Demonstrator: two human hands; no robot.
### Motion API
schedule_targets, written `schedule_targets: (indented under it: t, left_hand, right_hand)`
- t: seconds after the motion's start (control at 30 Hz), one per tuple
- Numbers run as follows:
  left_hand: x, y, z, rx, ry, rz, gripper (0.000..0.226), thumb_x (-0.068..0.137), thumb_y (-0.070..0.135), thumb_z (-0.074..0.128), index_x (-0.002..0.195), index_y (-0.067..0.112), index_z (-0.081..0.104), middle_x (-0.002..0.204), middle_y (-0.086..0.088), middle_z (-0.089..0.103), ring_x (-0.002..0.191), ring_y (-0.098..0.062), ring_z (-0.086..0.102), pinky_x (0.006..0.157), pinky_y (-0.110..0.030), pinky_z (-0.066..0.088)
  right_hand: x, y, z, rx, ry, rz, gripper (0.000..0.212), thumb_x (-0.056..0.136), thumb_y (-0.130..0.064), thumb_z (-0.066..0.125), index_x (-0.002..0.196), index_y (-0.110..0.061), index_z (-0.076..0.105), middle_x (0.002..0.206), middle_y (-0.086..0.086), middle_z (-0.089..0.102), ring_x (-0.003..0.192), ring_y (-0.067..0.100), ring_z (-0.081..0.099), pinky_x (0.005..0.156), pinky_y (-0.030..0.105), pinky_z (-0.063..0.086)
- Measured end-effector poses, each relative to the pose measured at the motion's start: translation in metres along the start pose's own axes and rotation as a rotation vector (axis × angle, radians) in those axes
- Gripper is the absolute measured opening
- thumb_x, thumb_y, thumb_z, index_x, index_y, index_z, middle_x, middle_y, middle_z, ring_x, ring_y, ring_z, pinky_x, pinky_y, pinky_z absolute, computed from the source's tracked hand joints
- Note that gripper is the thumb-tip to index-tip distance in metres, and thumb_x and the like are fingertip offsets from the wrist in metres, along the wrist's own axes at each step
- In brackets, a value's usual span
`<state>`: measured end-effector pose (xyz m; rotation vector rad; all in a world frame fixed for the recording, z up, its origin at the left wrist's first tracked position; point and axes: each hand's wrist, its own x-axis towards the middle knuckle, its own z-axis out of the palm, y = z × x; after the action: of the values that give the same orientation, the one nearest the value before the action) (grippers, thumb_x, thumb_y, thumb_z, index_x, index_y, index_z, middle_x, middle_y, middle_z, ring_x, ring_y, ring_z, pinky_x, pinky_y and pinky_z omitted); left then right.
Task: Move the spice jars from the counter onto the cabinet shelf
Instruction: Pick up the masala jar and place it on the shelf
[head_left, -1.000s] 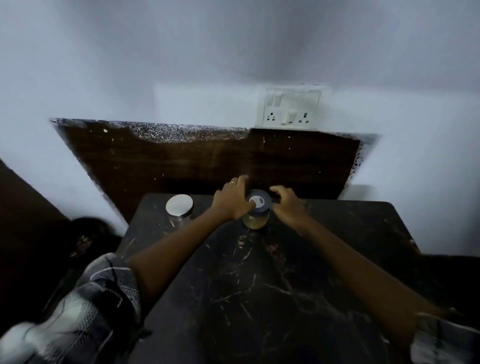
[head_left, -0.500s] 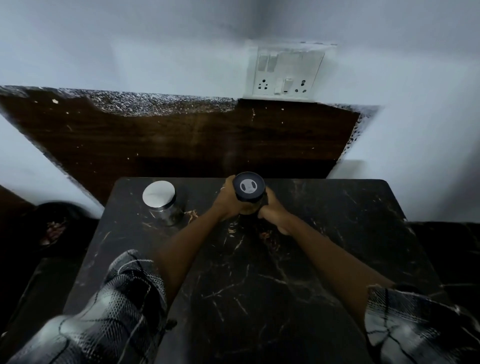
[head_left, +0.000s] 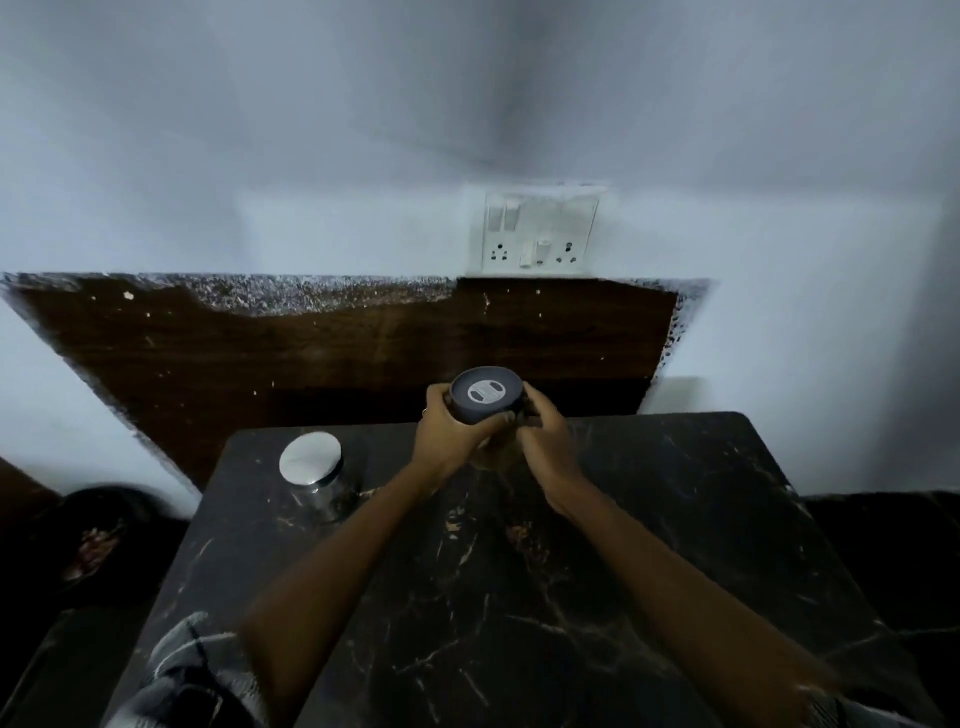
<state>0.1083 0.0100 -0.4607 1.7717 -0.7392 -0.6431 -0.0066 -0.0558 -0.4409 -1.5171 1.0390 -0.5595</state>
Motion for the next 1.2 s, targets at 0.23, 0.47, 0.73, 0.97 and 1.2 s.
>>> schedule_targets:
  t: [0.23, 0.47, 0.73, 0.97, 1.2]
  left_hand:
    - [-0.028, 0.127, -0.018, -0.162, 0.142, 0.239, 0.064, 0.069, 0.037, 0.080, 0.119, 0.017, 0.044, 0.112, 0.003, 0.056, 0.098, -0.011, 0.057, 0.073, -0.014, 0.046]
    - [-0.082, 0.252, -0.042, -0.416, 0.044, 0.400, 0.068, 0.058, 0.063, 0.065, 0.112, 0.023, 0.057, 0.105, 0.003, 0.069, 0.090, -0.012, 0.068, 0.073, -0.033, 0.056]
    - [-0.124, 0.316, -0.043, -0.468, -0.204, 0.436, 0.054, 0.067, 0.068, 0.050, 0.100, 0.029, 0.070, 0.106, -0.002, 0.073, 0.102, -0.021, 0.068, 0.088, -0.042, 0.054]
    - [-0.150, 0.328, -0.025, -0.525, -0.270, 0.516, 0.047, 0.076, 0.063, 0.045, 0.107, 0.033, 0.063, 0.107, -0.001, 0.073, 0.098, -0.018, 0.070, 0.085, -0.036, 0.055]
    - [-0.161, 0.339, -0.021, -0.536, -0.280, 0.543, 0.052, 0.075, 0.059, 0.048, 0.117, 0.030, 0.061, 0.113, -0.003, 0.070, 0.110, -0.022, 0.064, 0.090, -0.036, 0.054]
  right_hand:
    - [-0.043, -0.101, -0.044, 0.260, 0.102, -0.365, 0.045, 0.089, 0.003, 0.048, 0.126, -0.021, 0.055, 0.122, -0.001, 0.051, 0.114, 0.010, 0.055, 0.090, 0.022, 0.051]
    - [-0.096, -0.177, -0.088, 0.671, -0.141, -0.460, 0.032, 0.088, -0.023, 0.056, 0.120, -0.022, 0.061, 0.121, 0.003, 0.065, 0.113, 0.017, 0.061, 0.094, 0.031, 0.050]
    - [-0.144, -0.222, -0.107, 0.805, -0.208, -0.575, 0.053, 0.067, -0.033, 0.072, 0.116, -0.016, 0.060, 0.111, 0.006, 0.069, 0.109, 0.024, 0.062, 0.091, 0.042, 0.050]
    - [-0.164, -0.227, -0.108, 0.404, 0.318, -0.925, 0.082, 0.065, -0.041, 0.079, 0.135, -0.037, 0.036, 0.132, -0.014, 0.046, 0.117, -0.003, 0.049, 0.080, 0.009, 0.049]
    - [-0.170, -0.225, -0.127, 0.203, 0.279, -0.982, 0.098, 0.071, -0.026, 0.079, 0.146, -0.036, 0.017, 0.138, -0.023, 0.034, 0.130, -0.002, 0.037, 0.097, 0.017, 0.046]
